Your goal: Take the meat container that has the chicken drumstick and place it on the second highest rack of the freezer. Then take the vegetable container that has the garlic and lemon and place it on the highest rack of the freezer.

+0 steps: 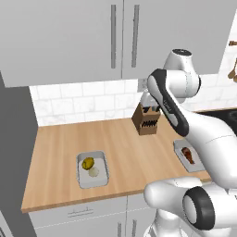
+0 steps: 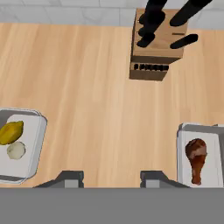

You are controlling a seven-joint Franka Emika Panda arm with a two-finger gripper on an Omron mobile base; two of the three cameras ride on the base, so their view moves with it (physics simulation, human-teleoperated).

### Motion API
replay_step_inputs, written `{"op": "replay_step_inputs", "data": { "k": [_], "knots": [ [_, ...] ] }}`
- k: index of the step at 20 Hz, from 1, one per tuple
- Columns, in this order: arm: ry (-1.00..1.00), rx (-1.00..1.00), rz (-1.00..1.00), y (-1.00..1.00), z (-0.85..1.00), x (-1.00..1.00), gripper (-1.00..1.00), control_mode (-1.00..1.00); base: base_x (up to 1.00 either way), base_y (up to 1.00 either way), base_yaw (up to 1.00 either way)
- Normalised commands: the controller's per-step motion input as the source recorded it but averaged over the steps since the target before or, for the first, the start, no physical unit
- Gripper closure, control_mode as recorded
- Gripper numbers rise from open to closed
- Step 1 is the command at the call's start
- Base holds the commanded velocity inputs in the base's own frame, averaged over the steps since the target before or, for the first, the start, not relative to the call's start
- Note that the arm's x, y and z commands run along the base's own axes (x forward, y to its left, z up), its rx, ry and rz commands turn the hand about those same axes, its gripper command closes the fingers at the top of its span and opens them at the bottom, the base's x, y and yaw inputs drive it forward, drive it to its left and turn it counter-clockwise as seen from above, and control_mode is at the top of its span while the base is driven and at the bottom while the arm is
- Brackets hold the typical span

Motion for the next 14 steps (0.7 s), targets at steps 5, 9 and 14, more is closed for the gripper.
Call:
{"op": "replay_step_inputs", "data": {
  "k": [5, 9, 14],
  "knots": [
    [-0.02, 0.0, 0.0, 0.0, -0.08, -0.33, -1.0, -1.0, 0.0, 0.0, 0.0],
    [-0.03, 0.04, -0.12, -0.18, -0.56, -0.83, -1.0, -1.0, 0.0, 0.0, 0.0],
    [0.04, 0.22, -0.47, -0.9, -0.63, -0.73, -1.0, -1.0, 0.0, 0.0, 0.0]
  ]
}}
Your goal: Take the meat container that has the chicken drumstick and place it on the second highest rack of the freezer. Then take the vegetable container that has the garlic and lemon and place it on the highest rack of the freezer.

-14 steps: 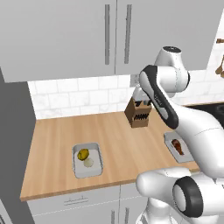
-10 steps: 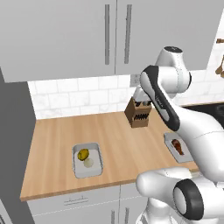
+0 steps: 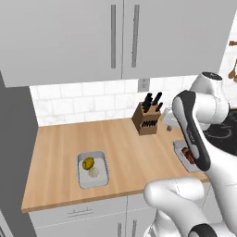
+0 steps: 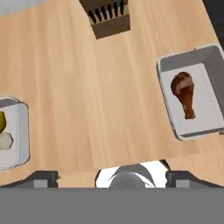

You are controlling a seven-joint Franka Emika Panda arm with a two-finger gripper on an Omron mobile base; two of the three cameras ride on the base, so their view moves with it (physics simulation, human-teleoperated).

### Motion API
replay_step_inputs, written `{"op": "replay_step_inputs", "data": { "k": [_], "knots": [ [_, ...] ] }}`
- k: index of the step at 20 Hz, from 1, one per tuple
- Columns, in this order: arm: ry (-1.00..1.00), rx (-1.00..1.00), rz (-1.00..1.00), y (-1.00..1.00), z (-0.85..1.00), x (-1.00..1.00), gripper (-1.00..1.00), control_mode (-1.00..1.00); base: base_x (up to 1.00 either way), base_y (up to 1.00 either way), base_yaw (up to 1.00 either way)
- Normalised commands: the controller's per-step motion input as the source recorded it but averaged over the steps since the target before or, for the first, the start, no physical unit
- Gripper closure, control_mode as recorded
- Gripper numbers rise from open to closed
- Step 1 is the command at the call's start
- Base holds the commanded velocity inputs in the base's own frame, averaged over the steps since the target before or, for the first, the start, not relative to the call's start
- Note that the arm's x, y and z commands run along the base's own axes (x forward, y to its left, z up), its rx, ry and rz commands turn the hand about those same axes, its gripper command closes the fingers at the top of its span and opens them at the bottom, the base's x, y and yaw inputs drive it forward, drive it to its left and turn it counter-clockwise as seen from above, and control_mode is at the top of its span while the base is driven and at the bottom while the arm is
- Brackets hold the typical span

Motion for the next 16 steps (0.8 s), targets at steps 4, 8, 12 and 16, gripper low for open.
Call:
{"op": "replay_step_inputs", "data": {
  "k": [4, 8, 12, 16],
  "knots": [
    [0.15, 0.28, -0.52, -0.97, -0.4, -0.23, -1.0, -1.0, 0.0, 0.0, 0.0],
    [0.15, 0.27, -0.46, -0.88, -0.38, -0.26, -1.0, -1.0, 0.0, 0.0, 0.0],
    [0.11, 0.2, -0.3, -0.55, -0.56, -0.01, -1.0, -1.0, 0.0, 0.0, 0.0],
    [0.06, 0.05, -0.2, -0.41, -0.48, 0.0, -1.0, -1.0, 0.0, 0.0, 0.0]
  ]
}}
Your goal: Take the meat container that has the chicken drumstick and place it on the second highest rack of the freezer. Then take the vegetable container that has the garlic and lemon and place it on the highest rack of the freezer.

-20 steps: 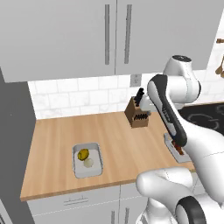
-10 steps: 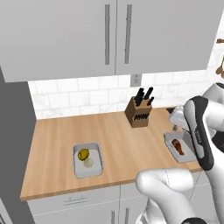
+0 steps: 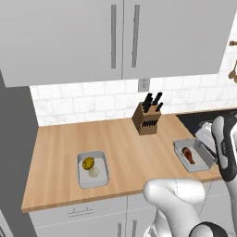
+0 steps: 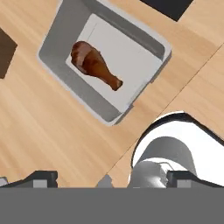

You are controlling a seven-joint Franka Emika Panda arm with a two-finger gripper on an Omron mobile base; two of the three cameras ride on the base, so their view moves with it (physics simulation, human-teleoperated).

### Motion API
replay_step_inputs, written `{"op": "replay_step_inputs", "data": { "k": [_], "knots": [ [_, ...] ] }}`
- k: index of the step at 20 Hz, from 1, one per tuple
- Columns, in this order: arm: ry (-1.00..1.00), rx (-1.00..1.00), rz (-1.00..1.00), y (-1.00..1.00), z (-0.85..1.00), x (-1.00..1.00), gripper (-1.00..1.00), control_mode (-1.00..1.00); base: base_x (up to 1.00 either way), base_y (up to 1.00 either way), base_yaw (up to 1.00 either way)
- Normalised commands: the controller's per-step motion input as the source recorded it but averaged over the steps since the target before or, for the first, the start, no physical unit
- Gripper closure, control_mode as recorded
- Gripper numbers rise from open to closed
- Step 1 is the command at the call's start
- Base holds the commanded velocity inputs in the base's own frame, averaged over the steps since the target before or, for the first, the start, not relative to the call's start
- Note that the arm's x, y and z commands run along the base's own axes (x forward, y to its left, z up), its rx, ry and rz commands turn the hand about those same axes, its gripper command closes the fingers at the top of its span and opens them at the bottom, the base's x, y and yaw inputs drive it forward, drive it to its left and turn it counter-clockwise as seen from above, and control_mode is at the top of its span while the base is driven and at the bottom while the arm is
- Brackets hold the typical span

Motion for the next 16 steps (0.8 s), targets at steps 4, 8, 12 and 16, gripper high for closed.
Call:
{"op": "replay_step_inputs", "data": {
  "k": [4, 8, 12, 16],
  "knots": [
    [0.03, 0.0, -0.08, -0.43, -0.39, 0.0, -1.0, -1.0, 0.0, 0.0, 0.0],
    [0.01, -0.01, -0.09, -0.33, -0.44, 0.04, -1.0, -1.0, 0.0, 0.0, 0.0],
    [0.02, -0.02, -0.08, -0.39, -0.32, 0.09, -1.0, -1.0, 0.0, 0.0, 0.0],
    [0.1, 0.0, -0.19, -0.2, -0.25, 0.41, -1.0, -1.0, 0.0, 0.0, 0.0]
  ]
}}
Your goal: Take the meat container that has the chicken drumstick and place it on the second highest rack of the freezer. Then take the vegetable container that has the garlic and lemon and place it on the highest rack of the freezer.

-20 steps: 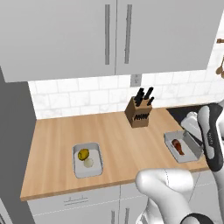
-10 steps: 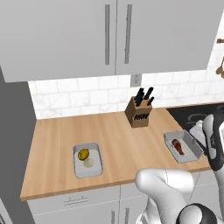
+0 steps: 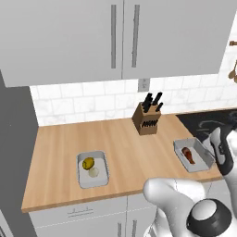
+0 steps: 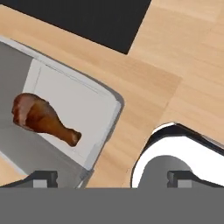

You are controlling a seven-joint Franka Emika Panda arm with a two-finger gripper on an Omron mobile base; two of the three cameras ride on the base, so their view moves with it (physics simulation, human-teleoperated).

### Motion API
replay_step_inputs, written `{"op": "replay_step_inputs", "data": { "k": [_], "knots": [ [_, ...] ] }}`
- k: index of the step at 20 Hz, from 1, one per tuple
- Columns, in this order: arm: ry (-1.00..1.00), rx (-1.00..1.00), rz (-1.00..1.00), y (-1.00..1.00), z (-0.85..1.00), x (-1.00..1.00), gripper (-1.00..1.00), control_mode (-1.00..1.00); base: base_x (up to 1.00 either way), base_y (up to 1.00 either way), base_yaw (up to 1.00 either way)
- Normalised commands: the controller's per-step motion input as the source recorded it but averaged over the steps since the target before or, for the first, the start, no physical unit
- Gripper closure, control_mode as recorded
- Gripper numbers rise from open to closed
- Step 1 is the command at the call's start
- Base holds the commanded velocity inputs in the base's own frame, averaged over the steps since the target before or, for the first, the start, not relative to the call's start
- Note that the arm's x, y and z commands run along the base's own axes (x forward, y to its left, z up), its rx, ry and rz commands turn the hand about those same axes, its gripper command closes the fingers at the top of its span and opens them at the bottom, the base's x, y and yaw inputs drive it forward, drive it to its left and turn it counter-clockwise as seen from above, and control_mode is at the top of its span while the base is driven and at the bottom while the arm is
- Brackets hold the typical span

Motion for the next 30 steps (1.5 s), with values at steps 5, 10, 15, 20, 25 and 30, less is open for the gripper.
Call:
{"op": "replay_step_inputs", "data": {
  "k": [5, 10, 15, 20, 25, 30],
  "knots": [
    [0.15, 0.0, -0.22, -0.09, -0.25, 0.49, -1.0, -1.0, 0.0, 0.0, 0.0],
    [0.13, 0.0, -0.15, -0.03, -0.34, 0.14, -1.0, -1.0, 0.0, 0.0, 0.0],
    [0.04, 0.0, -0.03, 0.01, -0.27, 0.14, -1.0, -1.0, 0.0, 0.0, 0.0],
    [0.0, 0.01, 0.0, 0.05, -0.28, 0.18, -1.0, -1.0, 0.0, 0.0, 0.0],
    [0.05, 0.0, 0.0, 0.19, -0.36, 0.29, 1.0, -1.0, 0.0, 0.0, 0.0],
    [0.06, 0.0, 0.0, 0.19, -0.22, 0.06, 1.0, -1.0, 0.0, 0.0, 0.0]
  ]
}}
